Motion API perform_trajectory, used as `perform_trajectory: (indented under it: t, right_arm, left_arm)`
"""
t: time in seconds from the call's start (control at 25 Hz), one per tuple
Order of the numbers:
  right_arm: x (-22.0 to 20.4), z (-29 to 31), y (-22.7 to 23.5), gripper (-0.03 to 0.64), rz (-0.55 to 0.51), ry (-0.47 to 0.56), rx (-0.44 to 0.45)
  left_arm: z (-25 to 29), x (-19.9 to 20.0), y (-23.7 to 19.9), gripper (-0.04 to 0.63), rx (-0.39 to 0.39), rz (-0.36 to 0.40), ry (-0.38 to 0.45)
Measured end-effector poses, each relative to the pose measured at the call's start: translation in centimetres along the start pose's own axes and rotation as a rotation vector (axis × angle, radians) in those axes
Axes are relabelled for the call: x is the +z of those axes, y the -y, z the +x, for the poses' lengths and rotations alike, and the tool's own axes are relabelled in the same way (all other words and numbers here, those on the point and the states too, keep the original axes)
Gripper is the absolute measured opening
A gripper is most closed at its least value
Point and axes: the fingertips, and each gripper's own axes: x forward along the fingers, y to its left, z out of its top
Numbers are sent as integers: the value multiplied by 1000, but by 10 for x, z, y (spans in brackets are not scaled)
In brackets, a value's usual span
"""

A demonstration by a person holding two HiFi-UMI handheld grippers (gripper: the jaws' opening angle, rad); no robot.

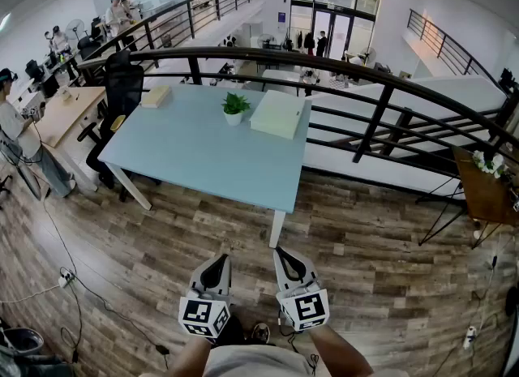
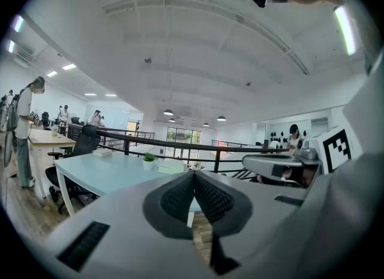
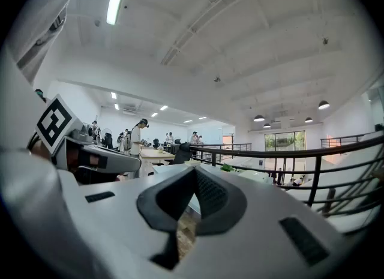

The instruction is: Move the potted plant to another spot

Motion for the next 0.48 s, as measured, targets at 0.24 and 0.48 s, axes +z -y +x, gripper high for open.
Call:
perform_trajectory:
  t: [0.24,0.48]
  right_arm:
    - [-1,7,-9,3,0,-23,14]
    - [-9,28,-12,3,3,-27,-26]
  left_arm:
    - [-2,-2,-8,11,-5,-6,-10]
    - [9,-9,-32,11,-36,-1,-32]
